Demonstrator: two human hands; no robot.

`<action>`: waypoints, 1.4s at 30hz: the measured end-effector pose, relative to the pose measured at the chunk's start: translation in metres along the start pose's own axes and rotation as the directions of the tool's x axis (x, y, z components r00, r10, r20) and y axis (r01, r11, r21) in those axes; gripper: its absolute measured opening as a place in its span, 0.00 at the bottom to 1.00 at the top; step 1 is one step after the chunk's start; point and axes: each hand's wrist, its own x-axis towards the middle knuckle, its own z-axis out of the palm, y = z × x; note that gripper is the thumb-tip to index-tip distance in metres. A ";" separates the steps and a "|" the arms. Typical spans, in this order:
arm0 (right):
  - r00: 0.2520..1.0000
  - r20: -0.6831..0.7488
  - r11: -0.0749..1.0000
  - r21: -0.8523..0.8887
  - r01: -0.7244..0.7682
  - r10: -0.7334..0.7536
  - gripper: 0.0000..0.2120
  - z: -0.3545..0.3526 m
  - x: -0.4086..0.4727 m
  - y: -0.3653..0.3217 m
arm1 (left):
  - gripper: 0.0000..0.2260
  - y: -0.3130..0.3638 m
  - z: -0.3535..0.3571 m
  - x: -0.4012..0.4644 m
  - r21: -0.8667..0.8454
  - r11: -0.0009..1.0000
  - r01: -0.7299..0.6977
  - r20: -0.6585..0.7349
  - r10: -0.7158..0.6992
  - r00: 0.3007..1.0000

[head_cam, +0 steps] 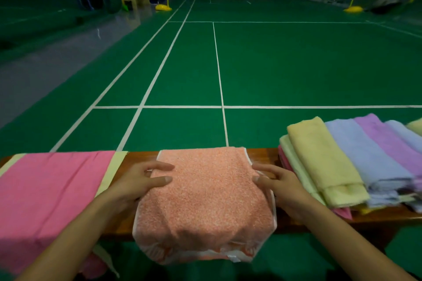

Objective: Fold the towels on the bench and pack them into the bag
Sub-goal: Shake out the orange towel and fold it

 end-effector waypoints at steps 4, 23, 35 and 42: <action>0.996 -0.027 0.996 -0.018 0.089 -0.090 0.11 0.002 -0.010 -0.013 | 0.10 0.008 -0.007 -0.010 0.011 0.991 -0.136 -0.074 0.136 0.988; 0.859 0.022 0.816 -0.302 0.493 -0.511 0.32 -0.005 -0.007 -0.112 | 0.13 0.082 -0.051 -0.033 0.221 0.845 -0.486 -0.316 0.534 0.785; 0.589 -0.157 0.541 -0.626 0.562 -0.793 0.08 0.004 -0.007 -0.151 | 0.09 0.115 -0.042 -0.035 0.437 0.761 -0.479 -0.613 0.642 0.461; 0.643 -0.213 0.649 -0.490 0.582 -0.736 0.06 0.000 -0.016 -0.156 | 0.04 0.126 -0.044 -0.035 0.317 0.786 -0.531 -0.568 0.606 0.557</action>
